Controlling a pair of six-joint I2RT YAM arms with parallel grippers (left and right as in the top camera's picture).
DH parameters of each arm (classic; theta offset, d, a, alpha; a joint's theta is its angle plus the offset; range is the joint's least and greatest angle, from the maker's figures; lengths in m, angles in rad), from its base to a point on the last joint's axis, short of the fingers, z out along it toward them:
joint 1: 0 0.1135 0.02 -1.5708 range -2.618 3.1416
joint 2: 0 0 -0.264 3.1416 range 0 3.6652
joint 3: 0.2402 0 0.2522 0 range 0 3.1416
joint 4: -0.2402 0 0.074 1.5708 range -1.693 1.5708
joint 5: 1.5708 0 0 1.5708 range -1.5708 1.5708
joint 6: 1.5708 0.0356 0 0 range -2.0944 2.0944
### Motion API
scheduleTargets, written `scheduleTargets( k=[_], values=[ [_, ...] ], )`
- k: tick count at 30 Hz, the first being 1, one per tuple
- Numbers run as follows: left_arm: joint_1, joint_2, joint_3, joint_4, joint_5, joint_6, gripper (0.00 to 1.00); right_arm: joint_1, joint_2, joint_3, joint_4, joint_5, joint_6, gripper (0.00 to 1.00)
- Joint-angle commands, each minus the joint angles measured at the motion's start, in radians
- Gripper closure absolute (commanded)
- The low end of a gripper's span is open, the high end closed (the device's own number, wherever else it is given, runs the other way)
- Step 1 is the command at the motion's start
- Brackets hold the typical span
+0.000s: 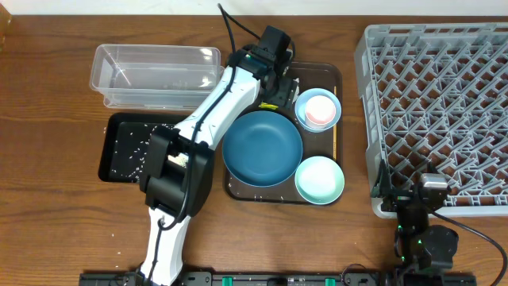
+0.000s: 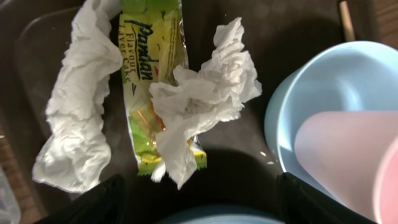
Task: Sort waste into correct bins and load items into the dishwasher rack
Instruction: 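Grasp the white tissue on the brown tray with the left gripper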
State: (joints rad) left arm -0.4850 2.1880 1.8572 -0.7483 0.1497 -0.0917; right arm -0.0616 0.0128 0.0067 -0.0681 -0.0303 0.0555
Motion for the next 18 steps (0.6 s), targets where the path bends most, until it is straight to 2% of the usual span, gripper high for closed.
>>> scheduleTargets(
  k=[1,6,11,13,18],
  values=[
    [0.003,0.026,-0.001,0.01,-0.017,0.016,0.21,-0.005,-0.002,-0.001,-0.004,-0.003,-0.012,0.01],
    [0.003,0.065,-0.002,0.014,-0.024,0.016,0.22,-0.005,-0.002,-0.001,-0.004,-0.003,-0.012,0.01],
    [0.003,0.109,-0.003,0.014,-0.039,0.016,0.34,-0.005,-0.002,-0.001,-0.004,-0.003,-0.012,0.01],
    [0.003,0.124,-0.003,0.017,-0.039,0.016,0.42,-0.005,-0.002,-0.001,-0.004,-0.003,-0.012,0.01],
    [0.003,0.108,-0.002,0.018,-0.039,0.0,0.7,-0.005,-0.002,-0.001,-0.004,-0.003,-0.012,0.01]
  ],
)
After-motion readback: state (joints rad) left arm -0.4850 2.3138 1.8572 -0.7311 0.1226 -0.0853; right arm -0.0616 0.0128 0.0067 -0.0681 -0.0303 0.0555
